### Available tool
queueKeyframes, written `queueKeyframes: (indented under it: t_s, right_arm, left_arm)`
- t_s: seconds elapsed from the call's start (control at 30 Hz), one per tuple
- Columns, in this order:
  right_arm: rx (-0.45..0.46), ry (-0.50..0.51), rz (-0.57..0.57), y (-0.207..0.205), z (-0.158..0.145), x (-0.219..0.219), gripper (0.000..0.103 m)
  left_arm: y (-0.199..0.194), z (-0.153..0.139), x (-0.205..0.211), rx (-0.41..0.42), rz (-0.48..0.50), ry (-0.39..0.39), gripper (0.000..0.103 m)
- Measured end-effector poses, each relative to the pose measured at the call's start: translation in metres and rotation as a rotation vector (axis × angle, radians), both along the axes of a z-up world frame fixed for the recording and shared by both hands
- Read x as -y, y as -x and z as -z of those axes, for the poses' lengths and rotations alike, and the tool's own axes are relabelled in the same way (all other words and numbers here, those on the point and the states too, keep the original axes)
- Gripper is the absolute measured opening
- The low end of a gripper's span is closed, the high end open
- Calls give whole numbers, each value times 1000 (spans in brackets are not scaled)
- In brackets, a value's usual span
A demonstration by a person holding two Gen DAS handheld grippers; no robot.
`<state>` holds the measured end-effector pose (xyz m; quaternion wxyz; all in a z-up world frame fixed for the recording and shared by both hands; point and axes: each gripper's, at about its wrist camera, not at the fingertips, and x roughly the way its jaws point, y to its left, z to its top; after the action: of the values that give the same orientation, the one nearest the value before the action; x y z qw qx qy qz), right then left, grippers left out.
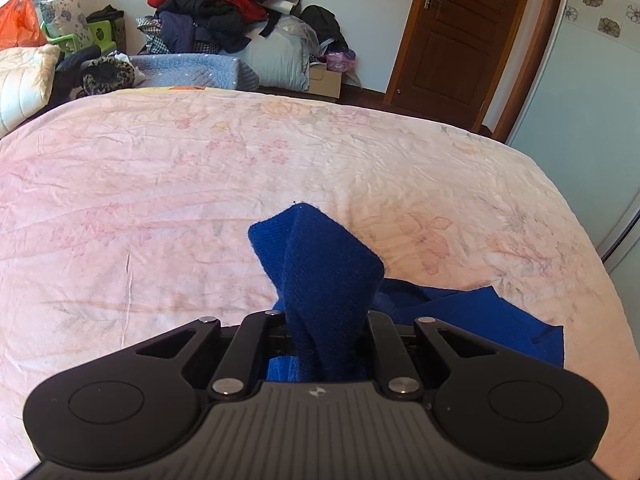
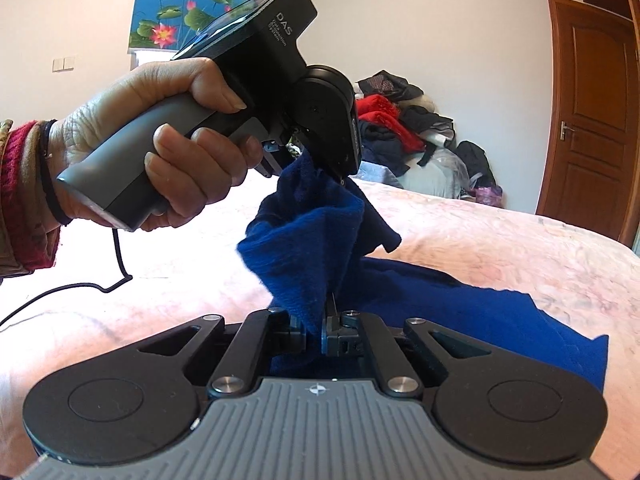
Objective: Fold small clothes
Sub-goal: 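Lift the held sweater end with both grippers and fold it over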
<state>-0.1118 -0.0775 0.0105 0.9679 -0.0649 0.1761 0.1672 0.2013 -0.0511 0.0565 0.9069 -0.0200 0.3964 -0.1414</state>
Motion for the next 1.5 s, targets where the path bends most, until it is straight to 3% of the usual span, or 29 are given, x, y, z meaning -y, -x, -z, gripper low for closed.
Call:
queueKeyframes:
  t_s: [0.37,0.77,1.23,1.37,1.43,1.5]
  right_arm:
    - [62,-5,87,7,-9,24,6]
    - [18,-61,220,20,5,81,6]
    - [-124,-308,268,23,30,131,7]
    - [-171,-388,268,19,37,141,7]
    - [-202,-428,262,16,41,146,7]
    - [-225,-471,264,14,45,151,7]
  left_arm:
    - [3,-14,41,40,22,39,11]
    - [25,1,134,57,172,-26,11]
    - [42,32,194,43,289,-134,15]
    - [36,37,197,5,290,-100,26]
    - [34,37,195,-4,303,-52,43]
    - [34,34,191,6,316,11,81]
